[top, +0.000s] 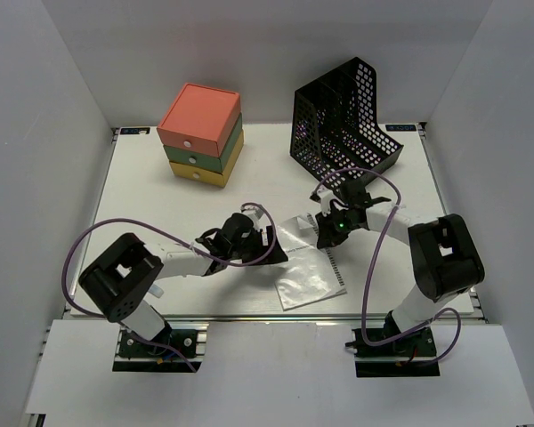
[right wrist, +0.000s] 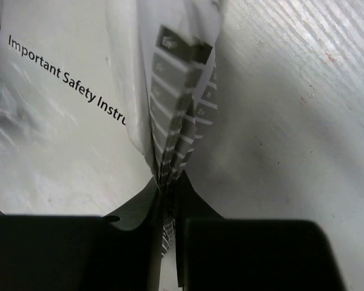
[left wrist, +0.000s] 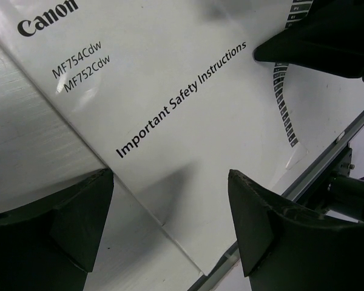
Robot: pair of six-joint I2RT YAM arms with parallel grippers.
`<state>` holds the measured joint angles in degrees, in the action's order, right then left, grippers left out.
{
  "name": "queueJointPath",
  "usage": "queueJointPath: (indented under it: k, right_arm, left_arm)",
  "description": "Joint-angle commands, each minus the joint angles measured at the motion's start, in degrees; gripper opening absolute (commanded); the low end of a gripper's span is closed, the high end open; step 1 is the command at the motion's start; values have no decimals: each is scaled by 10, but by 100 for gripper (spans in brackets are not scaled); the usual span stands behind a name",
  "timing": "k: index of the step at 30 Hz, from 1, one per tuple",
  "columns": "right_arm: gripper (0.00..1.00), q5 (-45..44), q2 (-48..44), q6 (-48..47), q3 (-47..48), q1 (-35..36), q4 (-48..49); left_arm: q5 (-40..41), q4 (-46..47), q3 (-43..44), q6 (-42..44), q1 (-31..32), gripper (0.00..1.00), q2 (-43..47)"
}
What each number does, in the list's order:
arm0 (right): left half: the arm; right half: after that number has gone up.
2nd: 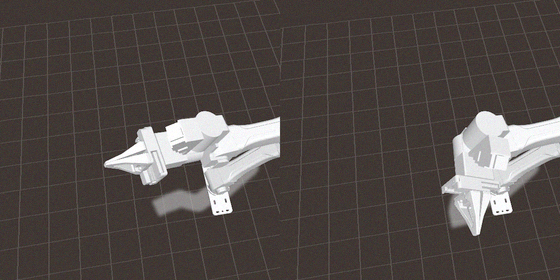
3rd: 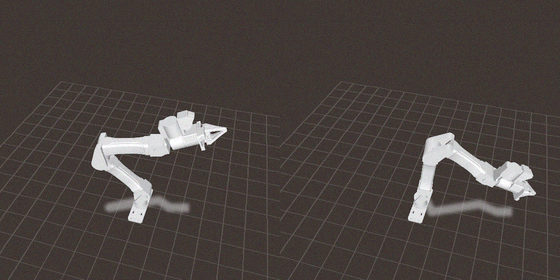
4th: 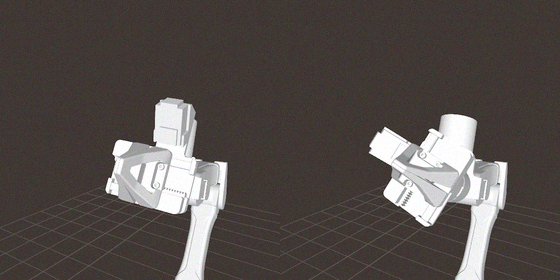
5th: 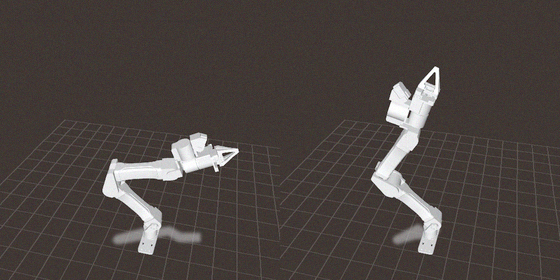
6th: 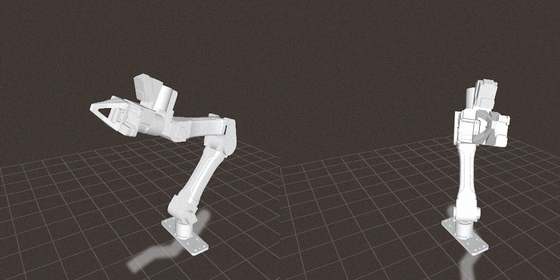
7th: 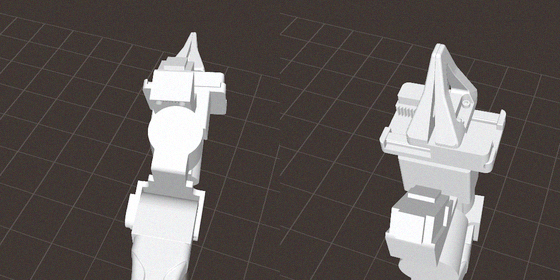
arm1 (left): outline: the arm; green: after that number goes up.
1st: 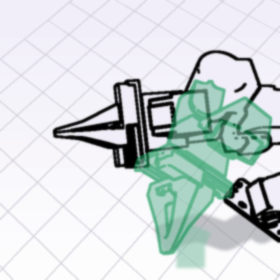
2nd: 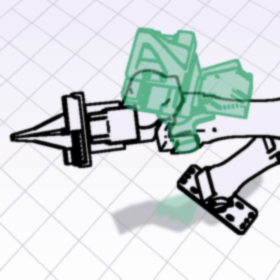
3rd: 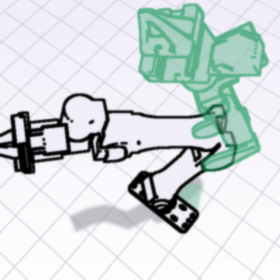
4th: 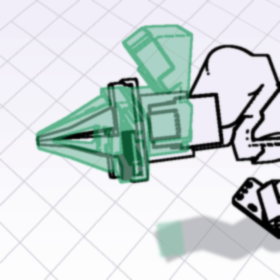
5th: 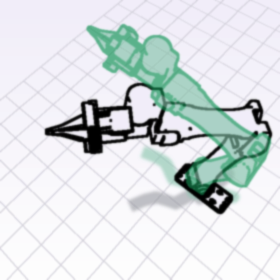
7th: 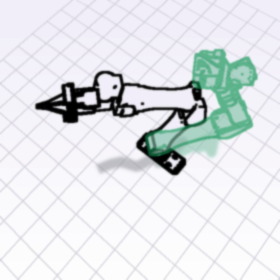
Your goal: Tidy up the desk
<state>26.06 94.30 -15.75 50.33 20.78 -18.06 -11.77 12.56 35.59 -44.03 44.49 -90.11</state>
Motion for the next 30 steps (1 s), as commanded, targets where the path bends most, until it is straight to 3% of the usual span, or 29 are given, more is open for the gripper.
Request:
queueJointPath:
  k: [1,2,7,14,17,30]
  right_arm:
    - [7,11,6,-8,8,3,-19]
    - [0,22,-2,-8,8,4,-19]
    - [0,70,-53,-11,10,-5,-23]
    - [0,162,-193,-5,10,-33,-25]
    - [0,212,-214,-15,17,-39,-47]
    - [0,346,-237,-140,35,-51,-155]
  left_arm:
    - [22,-32,-2,-4,9,86,-11]
    - [24,-33,-3,-5,9,86,-10]
    - [47,-57,-10,-6,14,88,27]
    - [104,-97,-45,10,14,94,175]
    - [108,-98,-50,21,9,95,185]
    - [25,162,-91,107,9,96,148]
